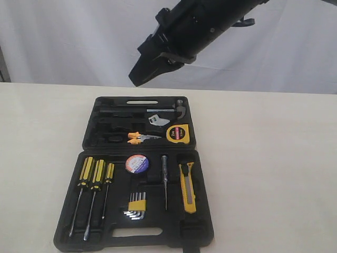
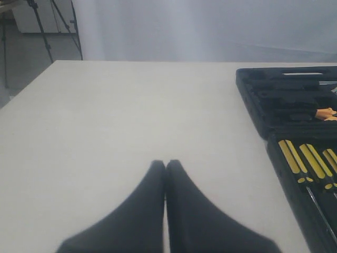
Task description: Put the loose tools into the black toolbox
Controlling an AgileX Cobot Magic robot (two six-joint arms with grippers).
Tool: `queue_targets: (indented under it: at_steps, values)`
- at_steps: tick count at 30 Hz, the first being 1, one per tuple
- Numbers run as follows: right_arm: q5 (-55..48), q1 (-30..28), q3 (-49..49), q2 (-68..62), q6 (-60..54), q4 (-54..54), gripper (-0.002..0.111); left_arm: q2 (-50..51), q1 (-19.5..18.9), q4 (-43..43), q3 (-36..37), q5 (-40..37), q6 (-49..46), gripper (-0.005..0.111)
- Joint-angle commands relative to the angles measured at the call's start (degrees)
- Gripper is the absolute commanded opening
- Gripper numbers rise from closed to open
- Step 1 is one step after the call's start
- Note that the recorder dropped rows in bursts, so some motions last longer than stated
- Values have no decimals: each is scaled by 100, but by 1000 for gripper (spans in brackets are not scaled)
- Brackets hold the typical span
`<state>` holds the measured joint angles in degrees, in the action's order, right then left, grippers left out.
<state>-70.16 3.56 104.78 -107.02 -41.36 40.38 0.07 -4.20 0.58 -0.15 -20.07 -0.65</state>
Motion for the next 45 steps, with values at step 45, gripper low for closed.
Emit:
queue_targets:
  at_steps: [45]
  values:
    - [4028, 4524, -4881, 812, 6102, -7542, 0, -7, 27, -58, 15, 45, 24, 0]
